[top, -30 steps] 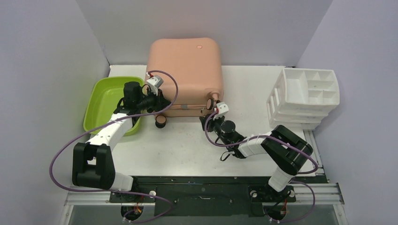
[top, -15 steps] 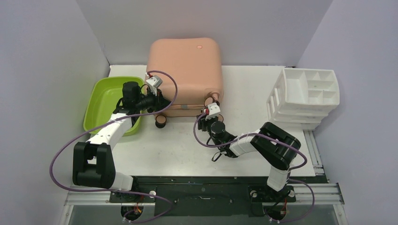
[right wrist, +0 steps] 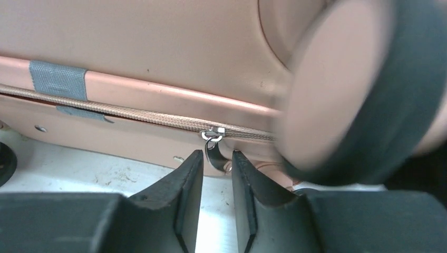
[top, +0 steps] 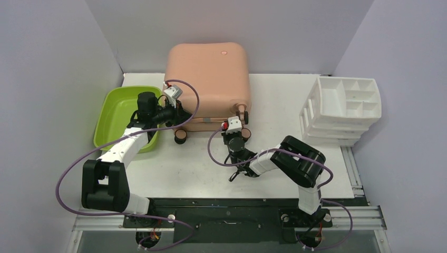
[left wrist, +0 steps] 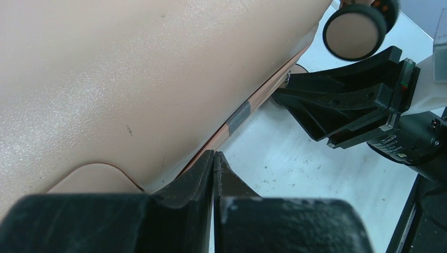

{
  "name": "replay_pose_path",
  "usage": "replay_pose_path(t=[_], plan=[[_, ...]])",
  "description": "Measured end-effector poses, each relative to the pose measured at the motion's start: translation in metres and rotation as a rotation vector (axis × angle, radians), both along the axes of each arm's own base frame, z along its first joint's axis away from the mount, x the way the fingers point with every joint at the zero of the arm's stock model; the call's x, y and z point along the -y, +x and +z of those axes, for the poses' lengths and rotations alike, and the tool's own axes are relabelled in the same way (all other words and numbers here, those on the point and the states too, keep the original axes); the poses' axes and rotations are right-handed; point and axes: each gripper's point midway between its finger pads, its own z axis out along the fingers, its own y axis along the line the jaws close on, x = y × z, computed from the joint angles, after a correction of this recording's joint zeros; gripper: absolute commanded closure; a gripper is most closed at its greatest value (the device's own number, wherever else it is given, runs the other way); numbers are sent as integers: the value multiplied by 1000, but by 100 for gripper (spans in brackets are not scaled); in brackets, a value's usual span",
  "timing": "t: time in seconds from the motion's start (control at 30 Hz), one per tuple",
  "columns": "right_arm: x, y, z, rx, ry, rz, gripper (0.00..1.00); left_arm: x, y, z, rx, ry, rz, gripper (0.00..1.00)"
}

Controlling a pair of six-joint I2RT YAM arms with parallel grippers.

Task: Open, take out, and arrange the luggage
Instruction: Pick up the zipper from the luggage, then unzip the zipper of the luggage.

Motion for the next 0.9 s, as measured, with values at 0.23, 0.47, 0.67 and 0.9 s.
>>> replay_pose_path(t=[0.23, 0.47, 0.67, 0.9], plan=[[2, 2, 8, 33, 0, -24, 100, 0, 0, 0, 1, -1, -1, 100], [8, 3, 3, 6, 28, 64, 100, 0, -1, 0, 4, -2, -2, 100], [19, -1, 3, -57, 70, 141, 100, 1, -3, 1, 3, -4, -6, 100], [28, -4, 1, -124, 120, 159, 100, 0, -4, 0, 2, -1, 3, 100]])
